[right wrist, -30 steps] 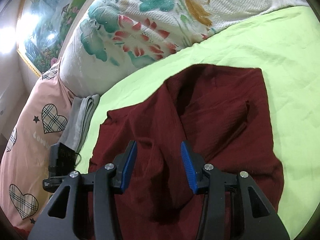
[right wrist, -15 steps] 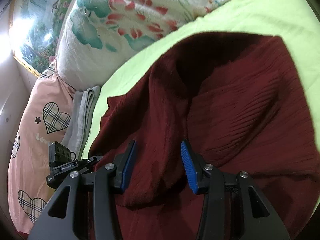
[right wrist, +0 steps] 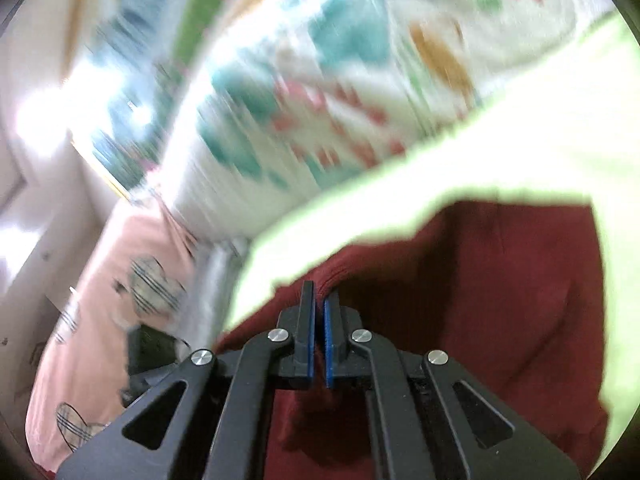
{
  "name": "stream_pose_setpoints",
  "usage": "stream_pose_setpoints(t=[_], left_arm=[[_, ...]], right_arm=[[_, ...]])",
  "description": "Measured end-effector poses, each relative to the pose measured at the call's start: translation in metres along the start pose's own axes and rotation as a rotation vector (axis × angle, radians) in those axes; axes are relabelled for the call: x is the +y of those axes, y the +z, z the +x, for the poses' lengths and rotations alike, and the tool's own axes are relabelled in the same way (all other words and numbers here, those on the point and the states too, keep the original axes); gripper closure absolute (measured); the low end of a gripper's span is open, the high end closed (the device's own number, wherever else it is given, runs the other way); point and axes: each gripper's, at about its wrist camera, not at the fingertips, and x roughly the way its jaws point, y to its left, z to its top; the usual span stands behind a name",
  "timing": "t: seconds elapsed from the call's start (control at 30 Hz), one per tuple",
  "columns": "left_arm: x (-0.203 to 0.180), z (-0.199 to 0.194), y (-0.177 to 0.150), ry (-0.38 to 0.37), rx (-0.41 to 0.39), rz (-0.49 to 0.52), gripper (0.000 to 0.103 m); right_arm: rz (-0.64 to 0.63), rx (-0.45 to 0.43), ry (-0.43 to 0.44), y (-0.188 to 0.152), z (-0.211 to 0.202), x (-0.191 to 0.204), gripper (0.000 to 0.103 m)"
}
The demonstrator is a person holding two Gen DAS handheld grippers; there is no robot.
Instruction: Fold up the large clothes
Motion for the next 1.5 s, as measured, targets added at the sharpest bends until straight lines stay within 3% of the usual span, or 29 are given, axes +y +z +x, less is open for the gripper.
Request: stream_pose_setpoints(t=[0.07, 0.17, 0.37, 0.47, 0.57, 0.63, 0.67, 0.7, 0.73, 0.77, 0.8, 0.83, 1.0, 1.07, 1.1, 1.13, 1.17, 1.2, 1.27, 1.37, 1.43, 1.5], left_arm=[[-0.011, 0.0, 0.007, -0.022, -0.036, 0.05, 0.099], [-0.009, 0.007, 0.005, -0.072, -0.012, 0.08, 0.099], [0.013, 0.031, -0.039, -0.001, 0.184, 0.128, 0.098], [0.027, 0.028, -0.054, 0.023, 0.229, 0.099, 0.094], [0.027, 0.014, -0.053, 0.03, 0.211, 0.087, 0.074], [0.022, 0.0, -0.049, 0.046, 0.184, 0.103, 0.059], [0.021, -0.004, -0.046, 0.043, 0.17, 0.103, 0.057], [0.018, -0.006, -0.042, 0.033, 0.154, 0.094, 0.051], [0.017, -0.009, -0.037, 0.025, 0.138, 0.081, 0.045], [0.016, -0.011, -0.032, 0.023, 0.125, 0.07, 0.042], [0.017, -0.01, -0.027, 0.027, 0.116, 0.056, 0.04], [0.017, -0.004, -0.02, 0.049, 0.126, 0.041, 0.039], [0.024, 0.036, -0.005, 0.135, 0.228, 0.003, 0.039], [0.024, 0.049, -0.005, 0.145, 0.265, 0.012, 0.043], [0.022, 0.055, -0.006, 0.163, 0.275, 0.029, 0.053], [0.018, 0.06, -0.006, 0.178, 0.279, 0.057, 0.079], [0.018, 0.061, -0.008, 0.18, 0.284, 0.069, 0.088], [0.016, 0.063, -0.007, 0.193, 0.275, 0.081, 0.089], [0.011, 0.056, -0.005, 0.206, 0.218, 0.112, 0.091], [0.012, 0.042, 0.001, 0.161, 0.147, 0.11, 0.091], [0.013, 0.041, 0.0, 0.156, 0.143, 0.126, 0.09], [0.015, 0.044, -0.005, 0.19, 0.176, 0.146, 0.086]], right_arm=[[-0.016, -0.054, 0.016, 0.009, -0.012, 0.0, 0.099], [-0.004, -0.027, -0.007, 0.002, -0.015, -0.011, 0.099], [0.048, 0.142, -0.07, -0.034, -0.011, -0.046, 0.096], [0.073, 0.193, -0.176, -0.045, -0.017, -0.057, 0.096], [-0.002, 0.133, -0.288, -0.046, -0.037, -0.036, 0.096], [-0.078, 0.107, -0.267, -0.051, -0.047, -0.011, 0.096], [-0.117, 0.123, -0.226, -0.057, -0.047, 0.005, 0.096], [-0.158, 0.158, -0.18, -0.066, -0.042, 0.02, 0.093], [-0.18, 0.187, -0.156, -0.073, -0.036, 0.028, 0.082], [-0.215, 0.23, -0.145, -0.083, -0.025, 0.037, 0.063], [-0.254, 0.256, -0.15, -0.092, -0.016, 0.044, 0.055], [-0.312, 0.277, -0.158, -0.102, -0.006, 0.053, 0.048], [-0.492, 0.361, -0.222, -0.132, 0.032, 0.073, 0.048], [-0.566, 0.394, -0.286, -0.139, 0.043, 0.073, 0.048], [-0.59, 0.414, -0.314, -0.142, 0.046, 0.07, 0.051], [-0.602, 0.428, -0.338, -0.143, 0.049, 0.067, 0.079], [-0.588, 0.448, -0.353, -0.142, 0.051, 0.061, 0.099], [-0.557, 0.44, -0.367, -0.137, 0.048, 0.055, 0.099], [-0.494, 0.37, -0.334, -0.124, 0.033, 0.052, 0.099], [-0.4, 0.24, -0.178, -0.106, -0.002, 0.055, 0.1], [-0.397, 0.297, -0.14, -0.111, 0.001, 0.054, 0.097], [-0.44, 0.401, -0.163, -0.127, 0.012, 0.053, 0.093]])
